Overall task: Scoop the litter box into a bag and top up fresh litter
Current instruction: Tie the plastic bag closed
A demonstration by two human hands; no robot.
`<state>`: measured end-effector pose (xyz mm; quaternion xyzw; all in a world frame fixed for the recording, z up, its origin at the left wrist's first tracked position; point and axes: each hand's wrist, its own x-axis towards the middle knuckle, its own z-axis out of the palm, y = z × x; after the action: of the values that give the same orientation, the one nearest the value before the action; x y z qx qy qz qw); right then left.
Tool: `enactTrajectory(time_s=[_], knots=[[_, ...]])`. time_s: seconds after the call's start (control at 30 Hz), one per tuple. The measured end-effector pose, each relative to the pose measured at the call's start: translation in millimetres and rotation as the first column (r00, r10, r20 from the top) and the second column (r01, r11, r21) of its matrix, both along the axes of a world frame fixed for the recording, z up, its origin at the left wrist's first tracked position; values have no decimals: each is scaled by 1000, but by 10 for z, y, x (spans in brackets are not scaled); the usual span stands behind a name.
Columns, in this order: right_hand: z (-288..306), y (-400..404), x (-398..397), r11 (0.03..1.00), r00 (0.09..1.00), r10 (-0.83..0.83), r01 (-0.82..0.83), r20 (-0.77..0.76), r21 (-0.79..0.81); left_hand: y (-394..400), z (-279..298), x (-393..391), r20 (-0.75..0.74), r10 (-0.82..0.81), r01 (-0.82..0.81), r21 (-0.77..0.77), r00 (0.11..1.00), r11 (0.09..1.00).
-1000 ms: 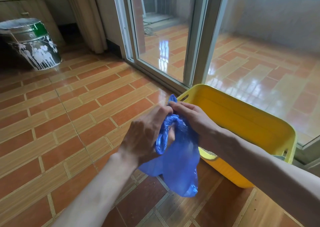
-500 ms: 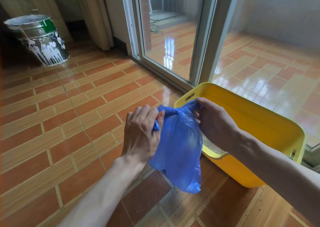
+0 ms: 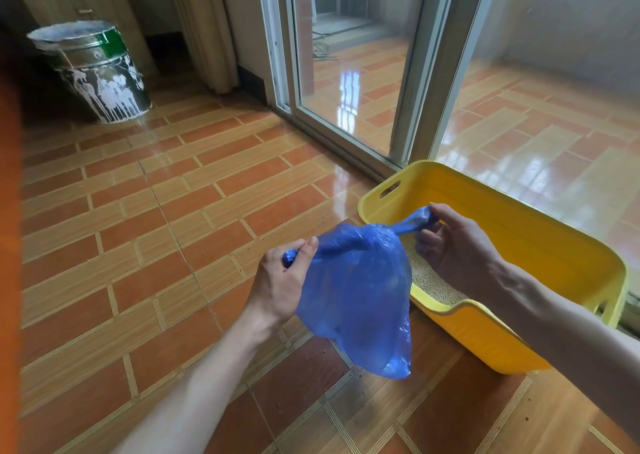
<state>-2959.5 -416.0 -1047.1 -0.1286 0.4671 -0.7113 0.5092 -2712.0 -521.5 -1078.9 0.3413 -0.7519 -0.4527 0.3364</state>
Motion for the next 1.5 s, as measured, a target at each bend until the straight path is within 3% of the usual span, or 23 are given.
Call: enactTrajectory(time_s=[0.27,0.67,1.3,1.4,1.5], knots=[[-142,44,-113,988,988,-98,112,-121,111,-58,-175,146,44,-6,-2,177,999,984],[-317,124,-335,925,939,-200,275,-279,262,-99,-440,336,167,-50,0,286,985,958],[-495,209,-388,846,925,-271,361,-267,391,-95,-554,456,226,-42,-40,346,973,937],[-474,193,-372,839,921,-221,347,-321,418,-126,-540,432,206,0,-66,313,979,948],[-314,199,-379,863,874,-101,314,-475,395,-179,-441,382,173,67,-105,223,983,969]])
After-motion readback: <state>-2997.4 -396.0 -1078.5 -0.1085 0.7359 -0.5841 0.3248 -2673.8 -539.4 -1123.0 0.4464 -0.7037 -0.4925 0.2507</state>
